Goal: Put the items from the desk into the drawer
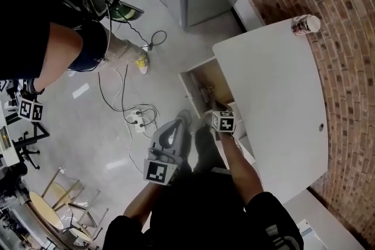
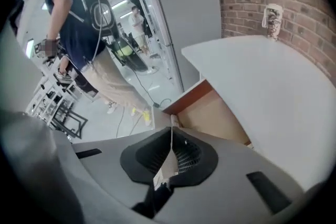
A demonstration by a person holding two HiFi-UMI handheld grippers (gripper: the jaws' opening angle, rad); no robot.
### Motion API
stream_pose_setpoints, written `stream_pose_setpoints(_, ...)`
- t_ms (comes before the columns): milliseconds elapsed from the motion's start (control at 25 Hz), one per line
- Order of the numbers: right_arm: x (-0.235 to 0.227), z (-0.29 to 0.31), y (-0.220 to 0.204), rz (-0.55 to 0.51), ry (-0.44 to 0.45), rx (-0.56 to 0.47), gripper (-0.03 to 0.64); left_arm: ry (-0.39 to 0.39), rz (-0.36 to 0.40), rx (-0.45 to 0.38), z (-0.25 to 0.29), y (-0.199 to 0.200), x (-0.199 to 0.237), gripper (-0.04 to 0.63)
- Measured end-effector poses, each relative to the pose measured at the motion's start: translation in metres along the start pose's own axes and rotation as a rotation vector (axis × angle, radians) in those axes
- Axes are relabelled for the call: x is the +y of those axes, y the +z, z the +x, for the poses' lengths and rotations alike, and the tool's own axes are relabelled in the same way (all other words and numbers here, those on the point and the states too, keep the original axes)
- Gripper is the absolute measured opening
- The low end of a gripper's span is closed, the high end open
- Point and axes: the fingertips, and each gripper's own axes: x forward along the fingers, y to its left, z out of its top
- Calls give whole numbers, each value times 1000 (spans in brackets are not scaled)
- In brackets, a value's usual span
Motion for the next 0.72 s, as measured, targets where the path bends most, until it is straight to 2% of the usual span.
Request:
stream_pose_setpoints(360,44,-136,97,-87,110,-285,6,24,16,-69,-23,29,-25,5)
stream_pose_setpoints(520,60,-202,141,-153,136,-432,6,22,30,-132,-27,59,-36,5)
stream_pose_setpoints(720,76,-277,168,-224,140,-585,6,18,55,-177,-37,78,-47,5)
